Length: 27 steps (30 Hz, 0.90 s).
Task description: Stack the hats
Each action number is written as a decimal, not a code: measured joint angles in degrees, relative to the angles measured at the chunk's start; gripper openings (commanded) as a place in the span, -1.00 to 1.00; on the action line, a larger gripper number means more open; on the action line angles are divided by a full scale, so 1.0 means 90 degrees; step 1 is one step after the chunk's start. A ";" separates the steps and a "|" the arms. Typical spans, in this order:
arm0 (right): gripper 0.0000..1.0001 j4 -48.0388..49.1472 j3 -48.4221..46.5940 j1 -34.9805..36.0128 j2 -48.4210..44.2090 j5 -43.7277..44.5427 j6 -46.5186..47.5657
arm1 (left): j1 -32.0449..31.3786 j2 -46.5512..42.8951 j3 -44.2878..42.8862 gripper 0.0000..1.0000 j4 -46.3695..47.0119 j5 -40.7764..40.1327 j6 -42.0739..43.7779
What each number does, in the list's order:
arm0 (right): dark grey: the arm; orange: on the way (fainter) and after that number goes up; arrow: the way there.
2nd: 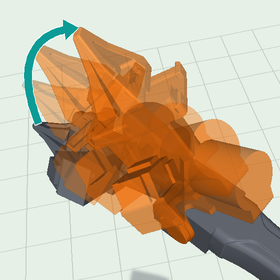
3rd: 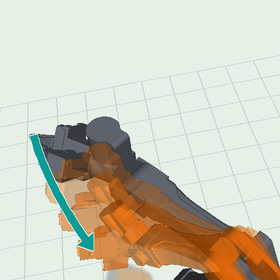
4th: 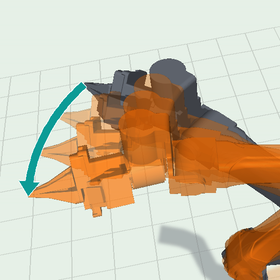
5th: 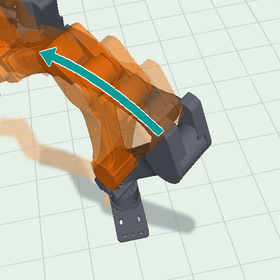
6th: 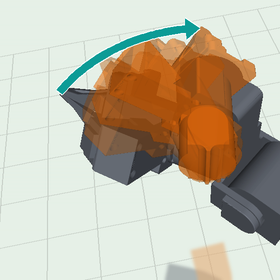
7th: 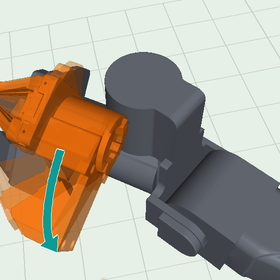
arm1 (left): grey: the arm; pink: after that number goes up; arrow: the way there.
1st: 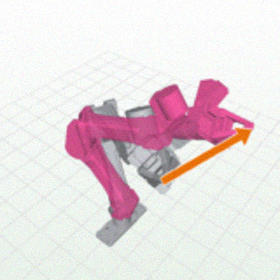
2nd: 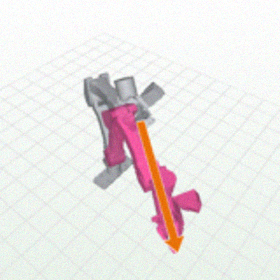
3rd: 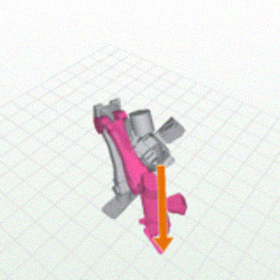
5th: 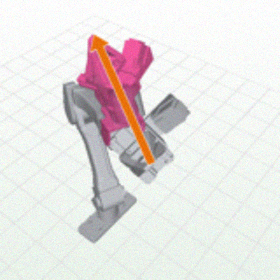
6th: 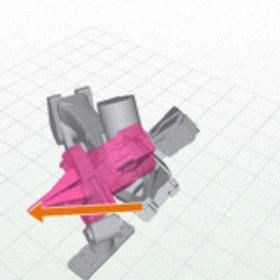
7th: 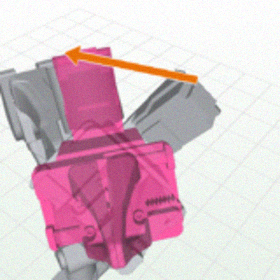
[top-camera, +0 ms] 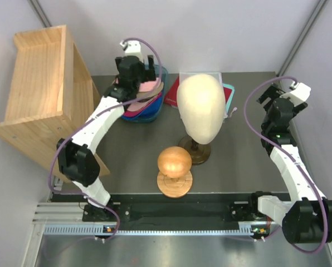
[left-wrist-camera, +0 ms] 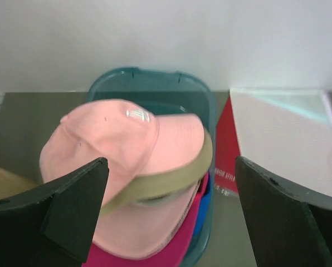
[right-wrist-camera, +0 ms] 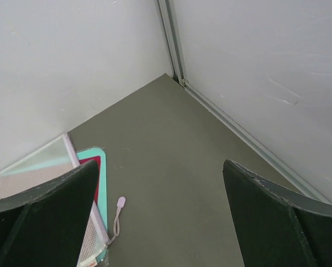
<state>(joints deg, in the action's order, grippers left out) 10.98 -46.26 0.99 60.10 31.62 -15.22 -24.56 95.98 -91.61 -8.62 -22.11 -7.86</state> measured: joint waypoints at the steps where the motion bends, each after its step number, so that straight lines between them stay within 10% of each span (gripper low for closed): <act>1: 0.86 -0.0002 -0.0029 0.0000 0.0034 0.0019 0.0002 | 0.0192 0.0092 -0.0182 0.98 -0.0070 0.0243 -0.0182; 14: 0.84 0.0010 -0.0124 -0.0002 0.0313 0.0097 -0.0119 | 0.1056 0.2397 -0.2863 0.97 -0.1338 0.0636 -0.1129; 27: 0.84 0.0012 -0.0379 -0.0002 0.0775 -0.0243 -0.0359 | 0.1137 0.2829 -0.2873 0.97 -0.1593 -0.0770 -0.1139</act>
<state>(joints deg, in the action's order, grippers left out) 11.09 -49.67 0.97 67.07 29.43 -18.46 -14.33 121.45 -117.47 -22.96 -29.04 -18.11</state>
